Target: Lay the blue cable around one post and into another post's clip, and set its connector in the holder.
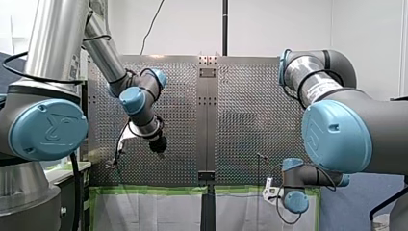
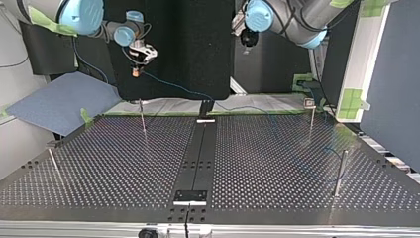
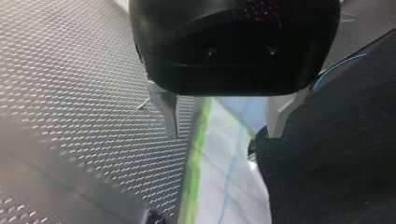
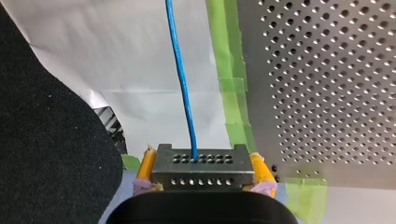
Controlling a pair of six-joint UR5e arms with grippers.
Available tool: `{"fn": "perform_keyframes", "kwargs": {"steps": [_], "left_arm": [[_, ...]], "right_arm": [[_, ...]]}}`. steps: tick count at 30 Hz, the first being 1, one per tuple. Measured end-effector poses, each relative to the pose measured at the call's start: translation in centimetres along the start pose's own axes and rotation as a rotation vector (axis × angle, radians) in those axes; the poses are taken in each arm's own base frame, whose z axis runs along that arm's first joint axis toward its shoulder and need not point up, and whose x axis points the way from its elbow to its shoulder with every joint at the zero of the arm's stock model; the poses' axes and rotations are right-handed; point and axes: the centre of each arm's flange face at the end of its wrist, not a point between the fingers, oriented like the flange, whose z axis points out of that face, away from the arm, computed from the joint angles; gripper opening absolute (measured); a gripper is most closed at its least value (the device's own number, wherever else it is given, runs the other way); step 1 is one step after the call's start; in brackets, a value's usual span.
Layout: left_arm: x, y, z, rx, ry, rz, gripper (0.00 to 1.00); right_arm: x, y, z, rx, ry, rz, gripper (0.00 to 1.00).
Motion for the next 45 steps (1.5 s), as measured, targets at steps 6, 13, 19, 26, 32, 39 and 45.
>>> {"fn": "perform_keyframes", "kwargs": {"steps": [6, 13, 19, 26, 32, 39, 45], "left_arm": [[0.6, -2.0, 1.3, 0.054, -0.015, 0.054, 0.93], [0.6, -4.6, 2.8, 0.126, -0.046, 0.078, 0.93], [0.8, -7.2, 4.3, 0.183, -0.079, 0.093, 0.93], [1.3, -7.8, 6.5, 0.196, -0.102, 0.092, 0.93], [0.8, -9.2, 8.8, 0.221, -0.143, 0.087, 0.93], [0.2, -10.8, 11.4, 0.247, -0.198, 0.081, 0.93], [-0.3, -11.9, 13.6, 0.264, -0.244, 0.074, 0.93]], "right_arm": [[1.2, -0.1, -1.9, -0.015, -0.02, 0.0, 0.0], [2.4, -0.4, -4.0, -0.016, -0.063, -0.001, 0.0], [4.3, -1.1, -4.4, 0.016, -0.078, 0.006, 0.0], [7.0, -1.7, -4.5, 0.053, -0.08, 0.034, 0.0], [9.9, -2.4, -4.3, 0.094, -0.038, 0.043, 0.0], [12.9, -3.2, -4.2, 0.125, 0.01, 0.041, 0.0], [15.3, -3.9, -4.4, 0.147, 0.05, 0.038, 0.0]]}}
